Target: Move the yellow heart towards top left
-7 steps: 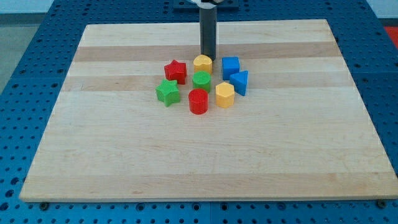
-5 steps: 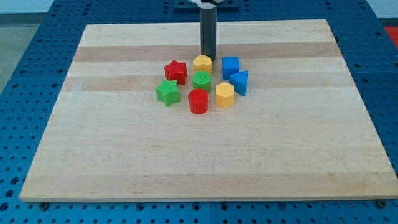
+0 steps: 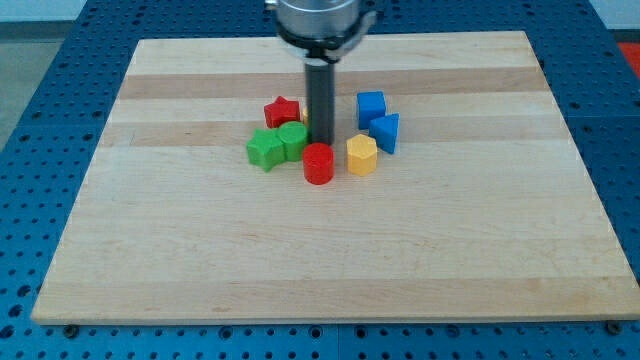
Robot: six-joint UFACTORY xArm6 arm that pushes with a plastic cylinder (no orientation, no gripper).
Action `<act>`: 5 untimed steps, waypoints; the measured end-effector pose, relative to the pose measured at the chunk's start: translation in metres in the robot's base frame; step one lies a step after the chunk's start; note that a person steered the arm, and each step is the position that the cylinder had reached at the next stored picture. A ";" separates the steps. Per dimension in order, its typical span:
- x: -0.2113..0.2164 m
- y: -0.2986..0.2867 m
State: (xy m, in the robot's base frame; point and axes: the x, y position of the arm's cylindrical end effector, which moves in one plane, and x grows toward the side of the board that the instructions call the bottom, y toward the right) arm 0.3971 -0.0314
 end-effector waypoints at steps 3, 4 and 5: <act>-0.014 0.012; -0.016 0.032; -0.028 0.052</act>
State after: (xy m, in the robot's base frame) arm 0.3687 0.0204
